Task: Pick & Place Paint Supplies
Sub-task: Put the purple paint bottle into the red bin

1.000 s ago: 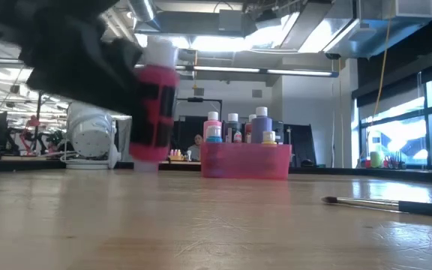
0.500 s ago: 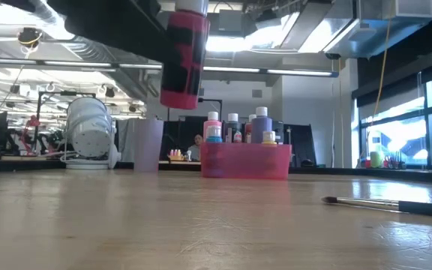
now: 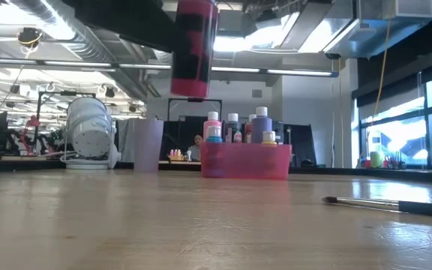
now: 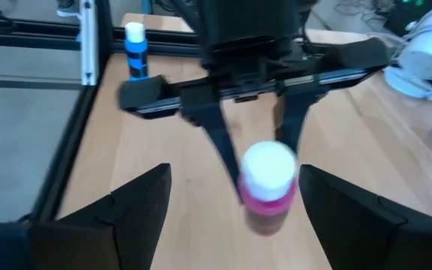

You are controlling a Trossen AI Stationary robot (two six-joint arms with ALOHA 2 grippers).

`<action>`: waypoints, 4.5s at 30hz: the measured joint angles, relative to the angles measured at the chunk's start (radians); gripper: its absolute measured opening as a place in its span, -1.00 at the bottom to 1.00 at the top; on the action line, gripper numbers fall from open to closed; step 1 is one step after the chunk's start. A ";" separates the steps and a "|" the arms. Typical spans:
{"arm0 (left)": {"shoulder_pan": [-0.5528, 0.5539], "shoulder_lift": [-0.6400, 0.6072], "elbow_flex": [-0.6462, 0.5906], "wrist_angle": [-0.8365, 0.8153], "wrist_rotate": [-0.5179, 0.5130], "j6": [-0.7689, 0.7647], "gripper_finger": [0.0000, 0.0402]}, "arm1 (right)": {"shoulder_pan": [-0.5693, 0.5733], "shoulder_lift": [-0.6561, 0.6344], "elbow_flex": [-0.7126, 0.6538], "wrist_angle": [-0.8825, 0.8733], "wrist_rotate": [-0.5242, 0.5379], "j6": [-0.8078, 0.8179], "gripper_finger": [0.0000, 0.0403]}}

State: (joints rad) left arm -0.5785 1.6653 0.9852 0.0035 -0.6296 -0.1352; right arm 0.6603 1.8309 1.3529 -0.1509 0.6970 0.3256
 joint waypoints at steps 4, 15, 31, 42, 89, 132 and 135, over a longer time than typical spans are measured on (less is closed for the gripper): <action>0.000 0.000 0.000 0.044 0.001 0.014 -0.36 | -0.014 0.000 0.000 0.000 0.009 -0.028 0.48; 0.000 0.000 0.000 0.136 0.002 0.071 -0.36 | -0.033 0.000 0.000 0.000 0.008 -0.065 0.48; 0.005 0.000 0.000 0.158 0.003 0.087 -0.36 | -0.060 0.000 0.000 0.003 -0.004 -0.066 0.44; 0.005 0.000 0.000 0.158 0.002 0.088 -0.36 | -0.060 0.000 0.000 0.006 -0.032 -0.064 -0.04; 0.003 0.001 -0.001 0.124 -0.081 0.145 0.22 | -0.068 -0.024 -0.001 -0.294 -0.042 0.290 -0.41; 0.223 -0.192 -0.034 -0.665 0.005 0.140 -0.13 | -0.392 -0.357 0.285 -0.317 -0.168 -0.306 -0.41; 0.265 -0.273 -0.034 -0.780 -0.101 0.161 -0.14 | -0.349 -0.372 0.273 -0.332 -0.114 -0.324 -0.41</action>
State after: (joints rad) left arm -0.3132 1.3919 0.9515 -0.7767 -0.7305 0.0253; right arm 0.3111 1.4594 1.6262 -0.4828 0.5833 0.0014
